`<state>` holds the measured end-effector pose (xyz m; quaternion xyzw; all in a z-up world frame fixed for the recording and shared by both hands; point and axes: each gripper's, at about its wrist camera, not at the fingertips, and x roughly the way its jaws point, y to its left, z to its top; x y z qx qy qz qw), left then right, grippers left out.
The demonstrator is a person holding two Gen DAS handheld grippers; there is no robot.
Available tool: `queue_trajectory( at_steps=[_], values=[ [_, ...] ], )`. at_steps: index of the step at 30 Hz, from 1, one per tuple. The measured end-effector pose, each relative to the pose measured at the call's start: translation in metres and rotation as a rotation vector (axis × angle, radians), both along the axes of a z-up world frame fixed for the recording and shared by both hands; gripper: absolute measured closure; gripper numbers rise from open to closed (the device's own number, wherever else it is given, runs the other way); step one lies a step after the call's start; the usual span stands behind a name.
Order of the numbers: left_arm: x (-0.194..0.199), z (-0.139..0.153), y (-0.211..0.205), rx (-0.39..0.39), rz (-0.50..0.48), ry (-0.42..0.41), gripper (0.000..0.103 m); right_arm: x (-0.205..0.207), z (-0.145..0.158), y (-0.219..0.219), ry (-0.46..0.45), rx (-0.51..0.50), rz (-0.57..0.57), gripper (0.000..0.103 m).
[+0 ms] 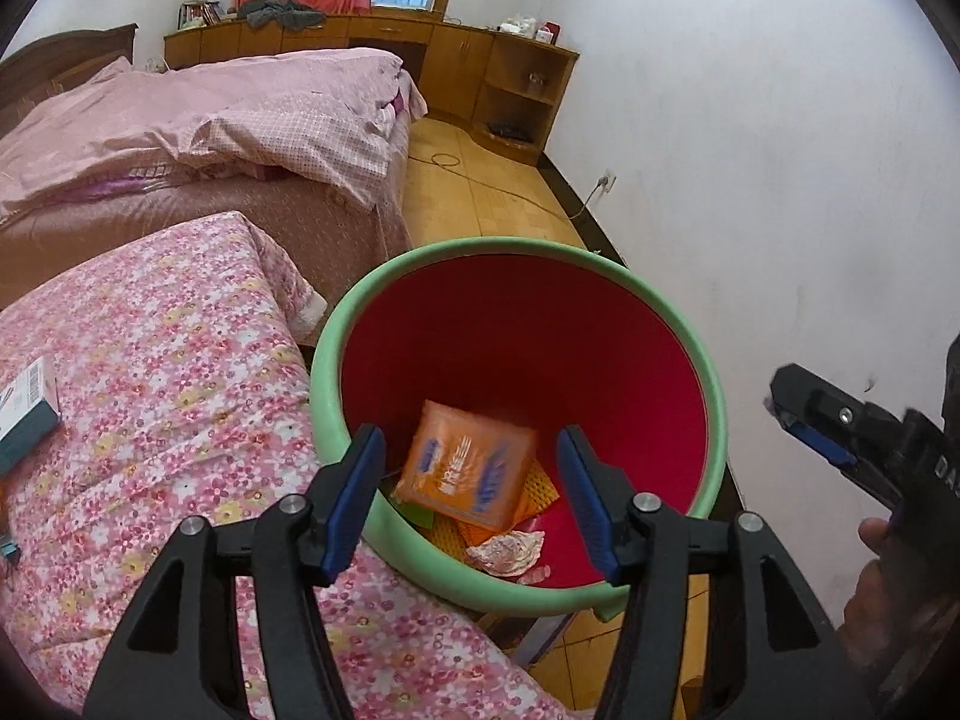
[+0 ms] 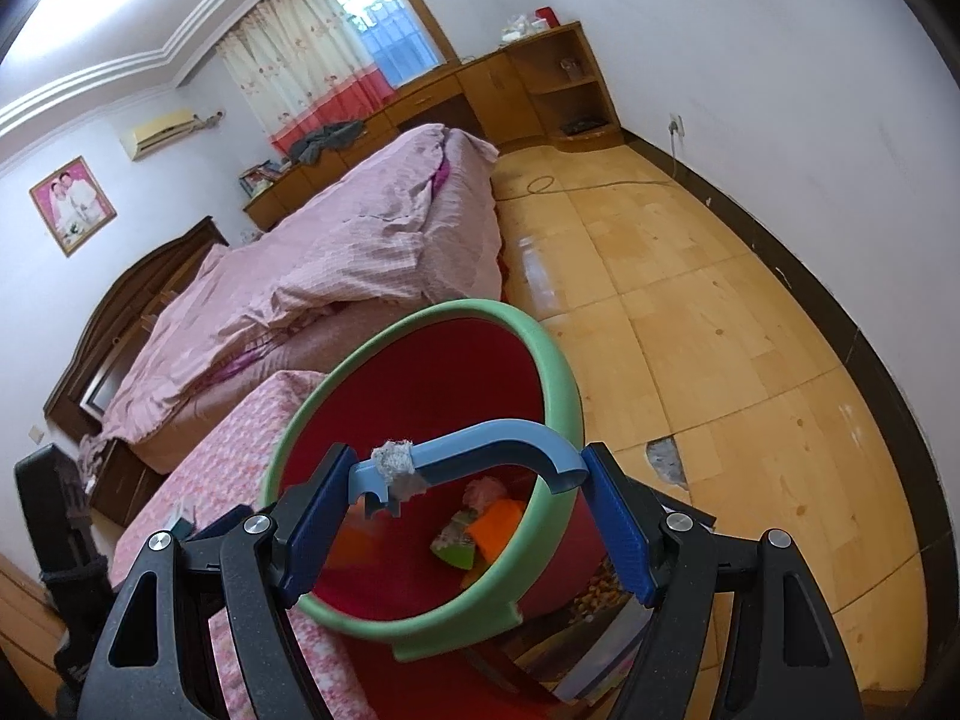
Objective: Collect trash
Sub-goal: 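Open both tools to drop the box and handle into the bucket, then move both open tools back over the bed toward the orange cloth bundle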
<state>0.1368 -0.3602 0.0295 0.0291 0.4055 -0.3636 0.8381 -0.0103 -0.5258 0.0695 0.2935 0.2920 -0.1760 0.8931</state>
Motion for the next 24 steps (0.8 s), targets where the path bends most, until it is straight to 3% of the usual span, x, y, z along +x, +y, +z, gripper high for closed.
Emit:
queue_trajectory(
  at_steps=[17,24],
  values=[
    [0.02,0.01,0.048,-0.052,0.137,0.007,0.042,0.052,-0.015,0.014,0.066,-0.048,0.053,0.025],
    [0.022,0.017,0.06,-0.071,0.163,0.002,0.042,0.054,-0.012,0.021,0.063,-0.077,0.07,0.023]
  ],
)
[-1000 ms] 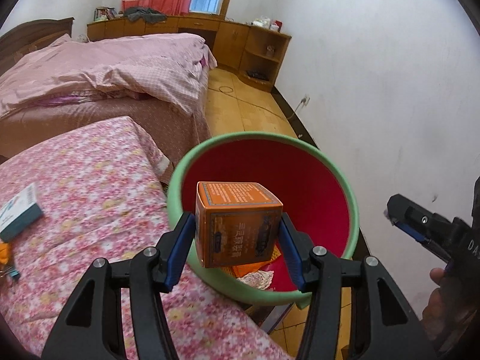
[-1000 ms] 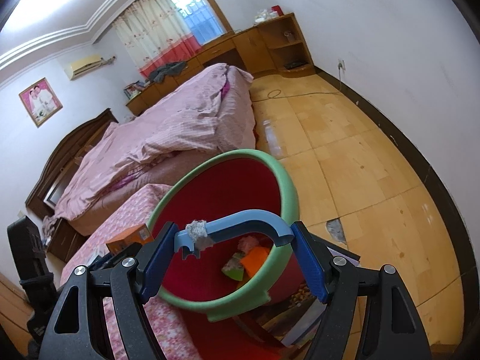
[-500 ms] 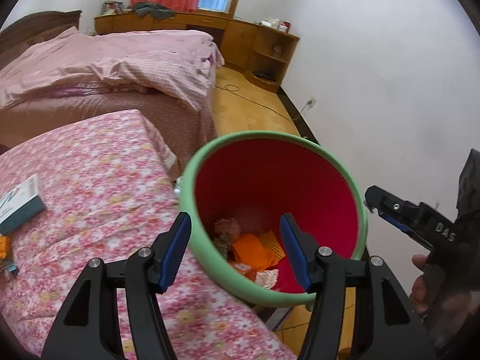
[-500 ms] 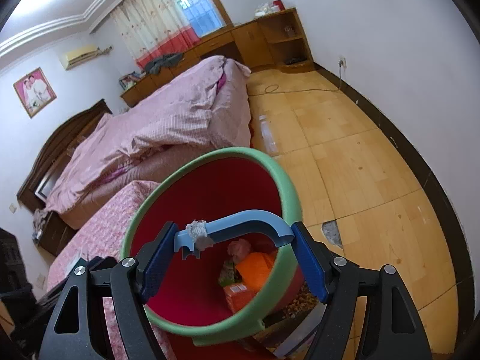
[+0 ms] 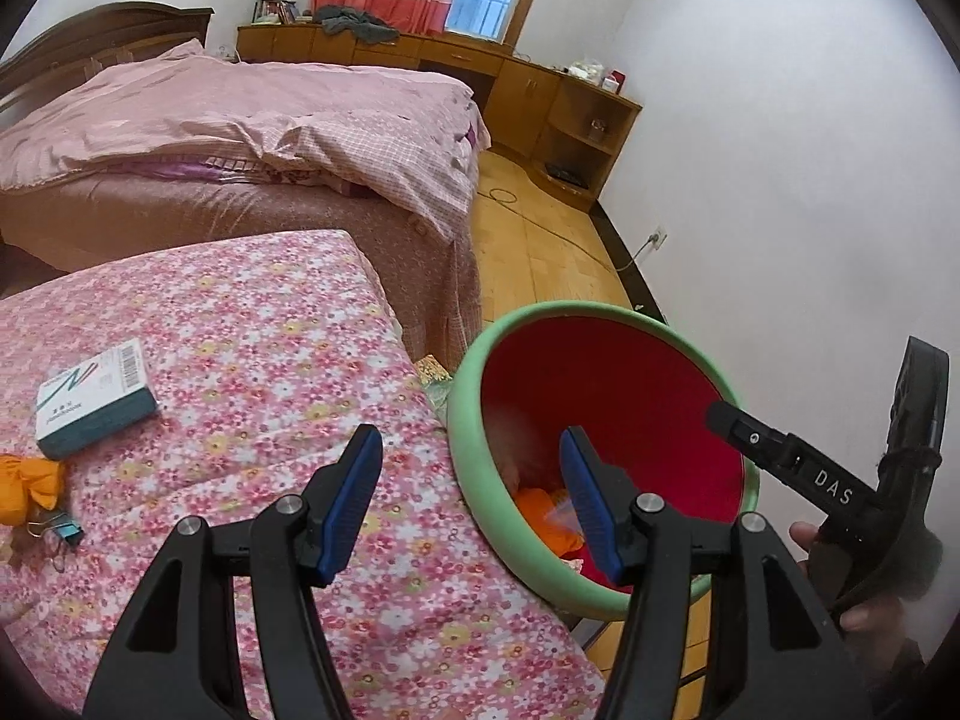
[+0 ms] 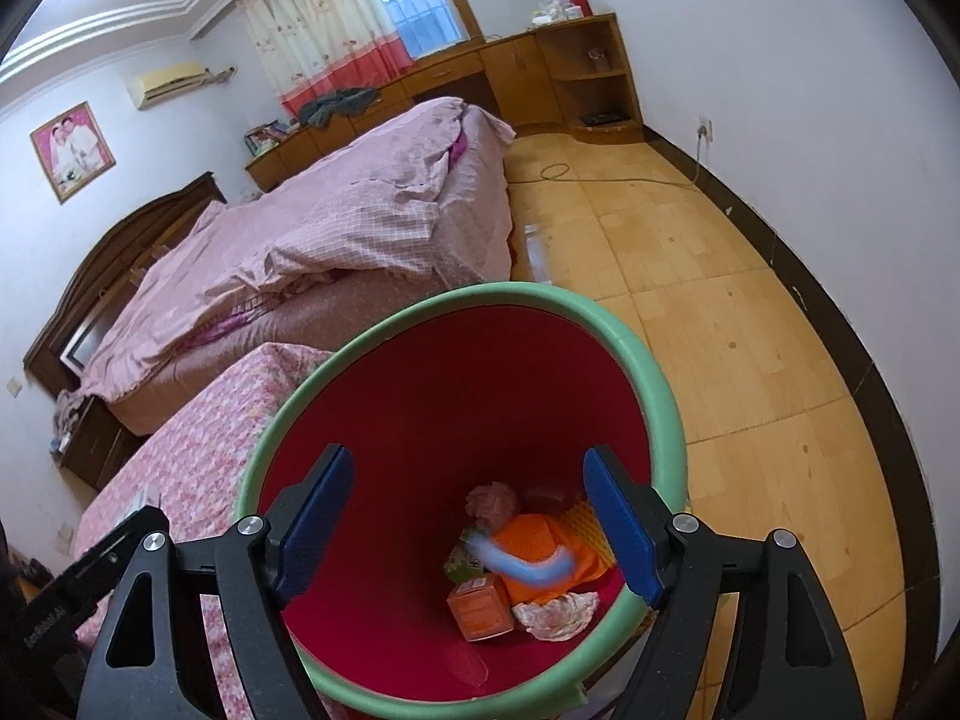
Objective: Collect trash
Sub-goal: 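Move both open tools back over the bed toward the orange cloth bundle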
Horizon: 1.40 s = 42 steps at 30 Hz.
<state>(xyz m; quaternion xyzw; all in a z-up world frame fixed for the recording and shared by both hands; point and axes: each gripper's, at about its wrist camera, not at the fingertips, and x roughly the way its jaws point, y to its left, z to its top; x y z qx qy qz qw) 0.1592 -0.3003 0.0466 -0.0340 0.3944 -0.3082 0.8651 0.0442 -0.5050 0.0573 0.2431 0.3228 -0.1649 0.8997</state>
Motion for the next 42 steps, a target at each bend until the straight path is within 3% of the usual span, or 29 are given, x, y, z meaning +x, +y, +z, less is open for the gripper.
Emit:
queue_trajectory(
  at_steps=[20,33,42],
  values=[
    [-0.02,0.029,0.047,-0.014,0.07,-0.036,0.042,-0.018,0.019,0.033,-0.026,0.005,0.027,0.023],
    [-0.018,0.034,0.12,0.041,0.181,-0.048,0.042,-0.017,0.021,0.08,-0.04,0.045,0.083,0.023],
    [0.005,0.024,0.17,0.089,0.262,-0.03,0.042,-0.008,0.01,0.104,-0.011,0.067,0.108,0.023]
  ],
)
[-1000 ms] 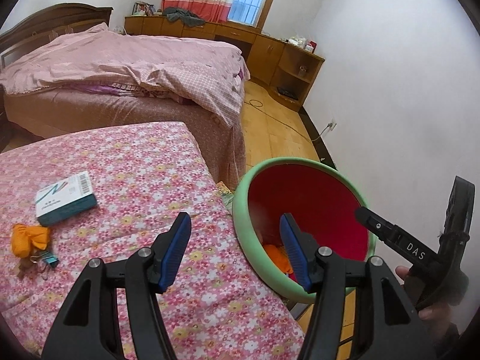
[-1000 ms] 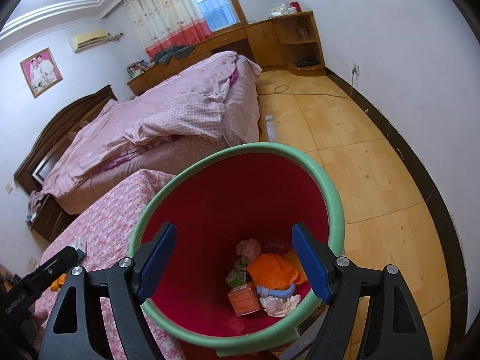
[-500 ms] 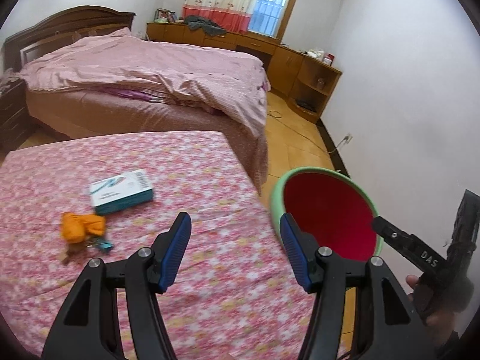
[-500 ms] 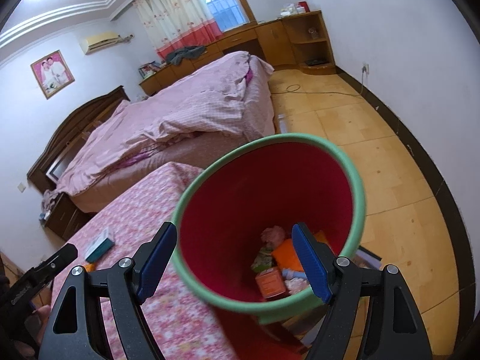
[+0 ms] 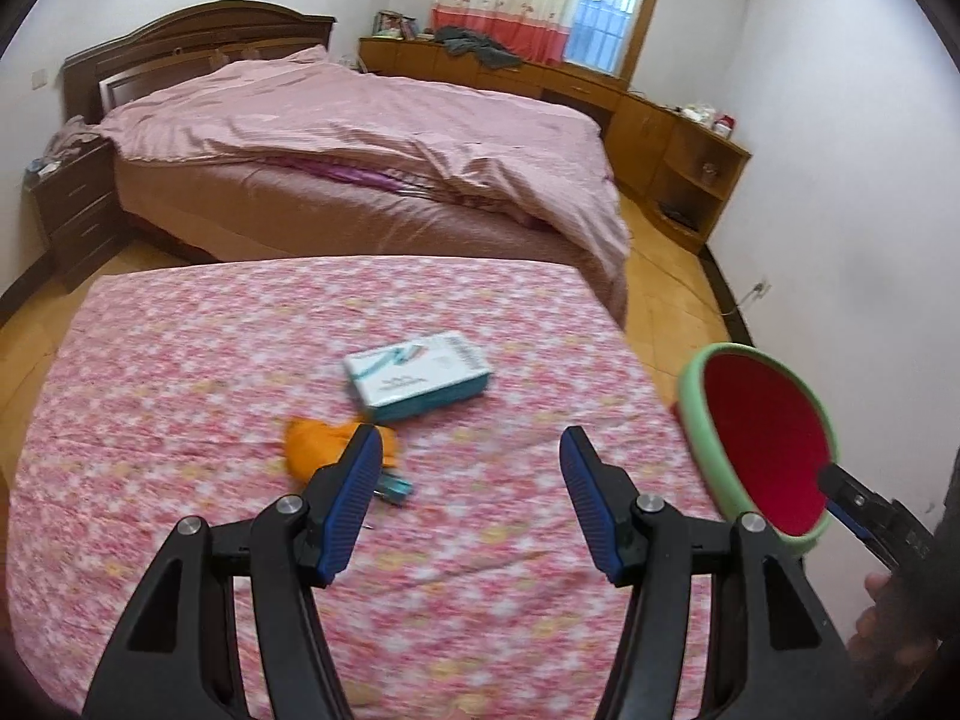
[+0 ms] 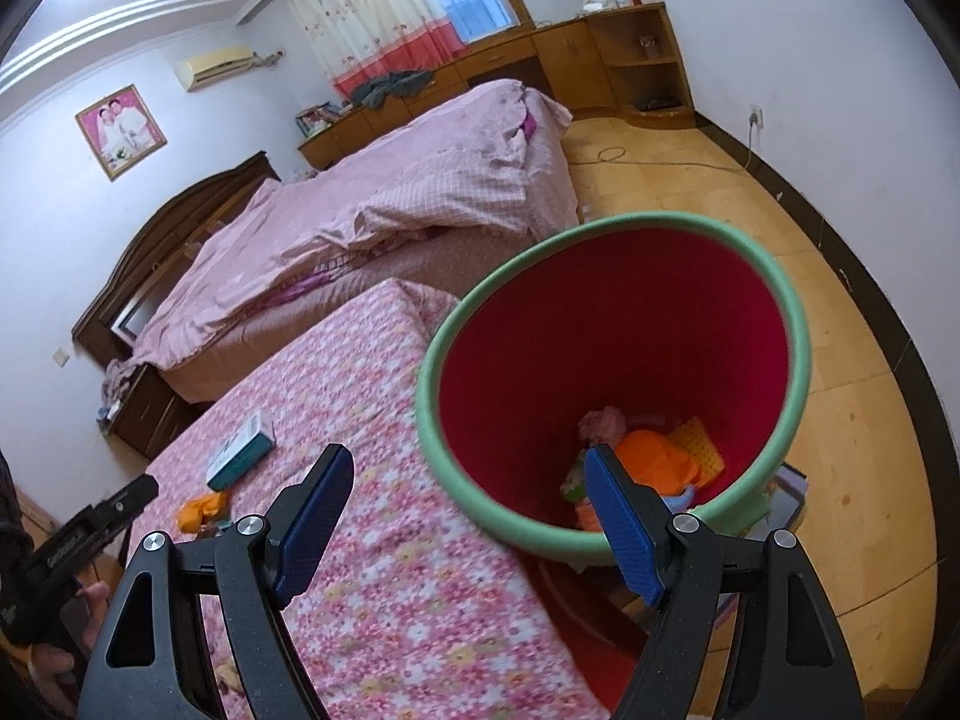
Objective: Collect trash
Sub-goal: 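Move both open tools back over the bed toward the orange cloth bundle, then close the left tool on the orange cloth bundle and lift it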
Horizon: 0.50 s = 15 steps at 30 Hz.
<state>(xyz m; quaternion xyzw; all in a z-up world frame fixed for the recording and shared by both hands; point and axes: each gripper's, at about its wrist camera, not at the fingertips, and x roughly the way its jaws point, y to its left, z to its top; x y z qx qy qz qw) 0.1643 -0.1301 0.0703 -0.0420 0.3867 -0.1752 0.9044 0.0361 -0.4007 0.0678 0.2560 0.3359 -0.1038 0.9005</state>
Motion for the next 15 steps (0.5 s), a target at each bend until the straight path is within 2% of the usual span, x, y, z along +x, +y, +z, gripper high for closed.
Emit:
queue_trajectory(
  at_steps=[7,15],
  values=[
    [0.025,-0.022,0.023,0.051,0.044,0.028,0.042,0.011,-0.011,0.011,0.033,-0.009,0.016,0.023],
    [0.049,-0.047,0.031,0.061,0.065,0.087,0.042,0.025,-0.023,0.02,0.071,-0.016,0.035,0.023]
  ],
)
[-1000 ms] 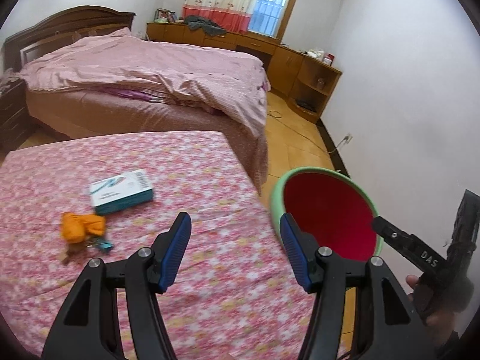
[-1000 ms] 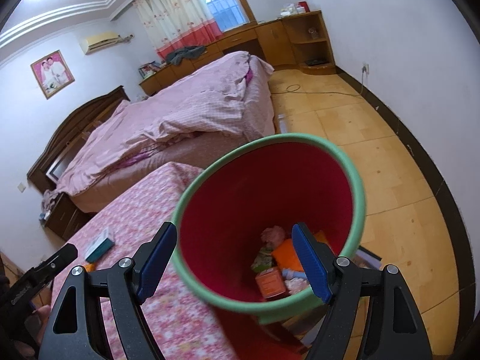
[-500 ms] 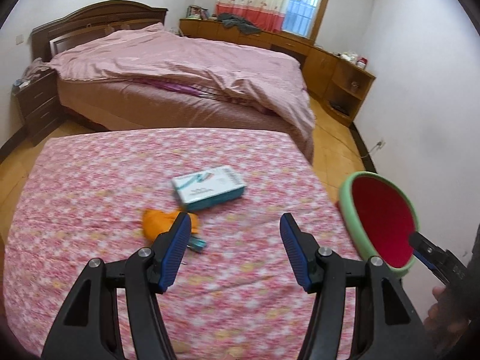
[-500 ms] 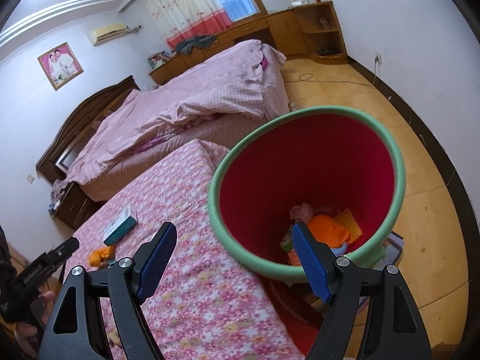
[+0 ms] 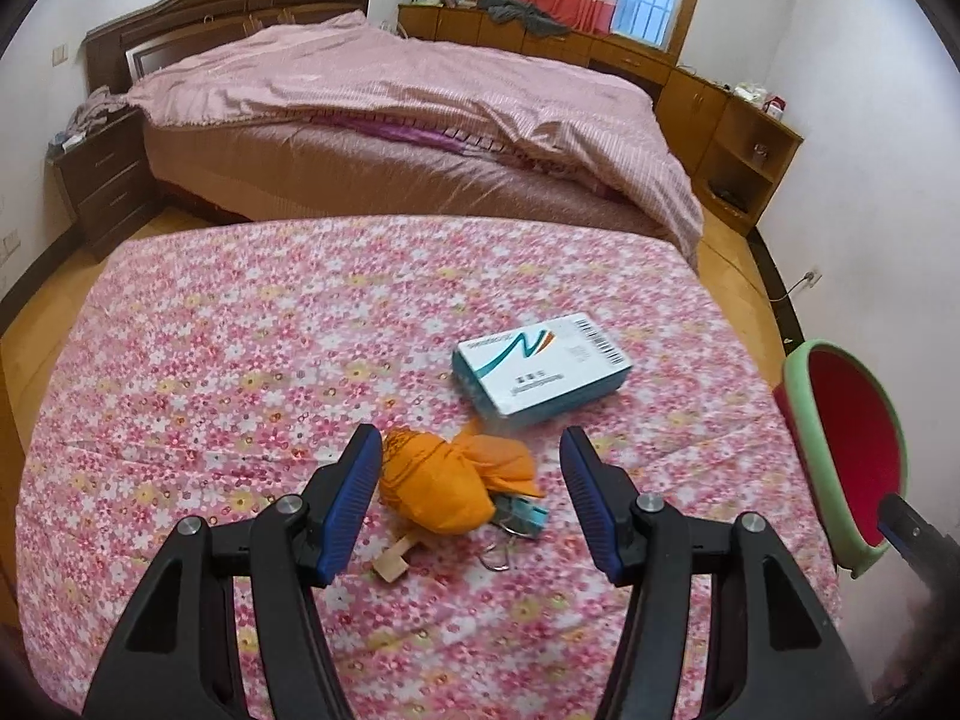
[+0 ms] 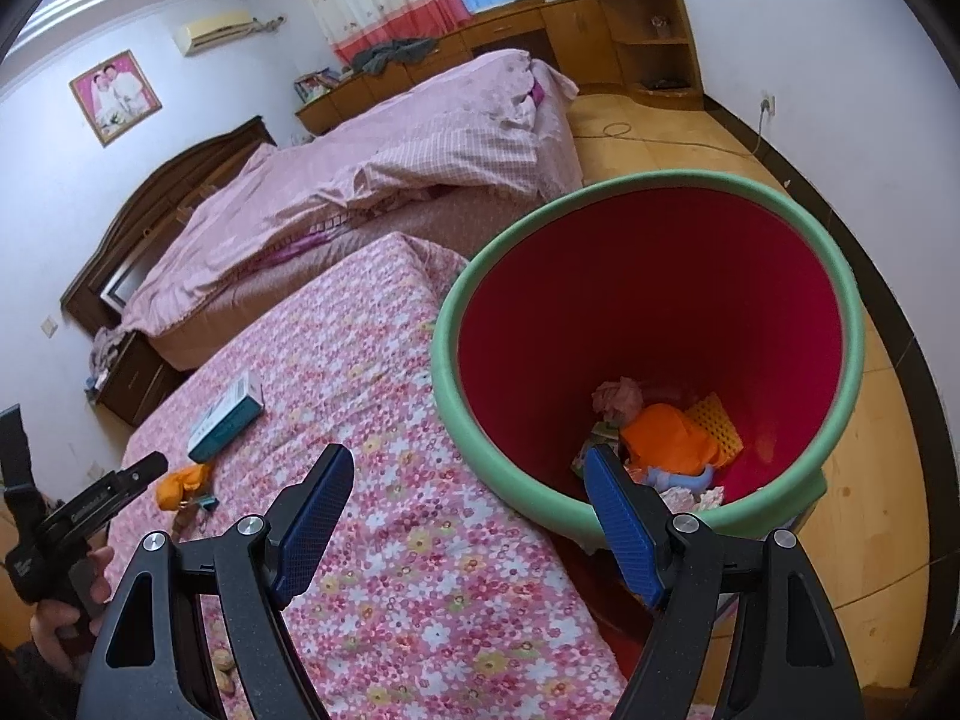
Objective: Collect trash
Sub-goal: 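Close the left tool on the orange cloth bundle and lift it, then lower the right tool onto the teal binder clip and close on it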
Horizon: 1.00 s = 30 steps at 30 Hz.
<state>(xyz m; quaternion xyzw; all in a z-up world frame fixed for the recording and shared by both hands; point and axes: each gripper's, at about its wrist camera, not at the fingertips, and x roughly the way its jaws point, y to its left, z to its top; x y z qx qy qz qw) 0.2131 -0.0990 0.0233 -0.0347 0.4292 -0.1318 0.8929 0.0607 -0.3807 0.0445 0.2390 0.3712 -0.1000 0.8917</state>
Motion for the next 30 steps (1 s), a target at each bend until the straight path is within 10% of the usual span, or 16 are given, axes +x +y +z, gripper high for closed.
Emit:
queue_trajectory(
  at_steps=[8,17,30],
  values=[
    [0.015,-0.024,0.006,-0.019,0.028,0.069,0.042,0.009,-0.008,0.007,0.022,-0.001,0.024,0.023],
    [0.019,-0.032,0.012,-0.083,0.017,0.076,0.064,0.011,-0.004,0.019,0.023,-0.016,0.045,0.023],
    [-0.013,0.005,0.058,-0.165,0.089,-0.015,0.065,0.016,0.012,0.055,-0.004,-0.047,0.122,0.023]
  ],
)
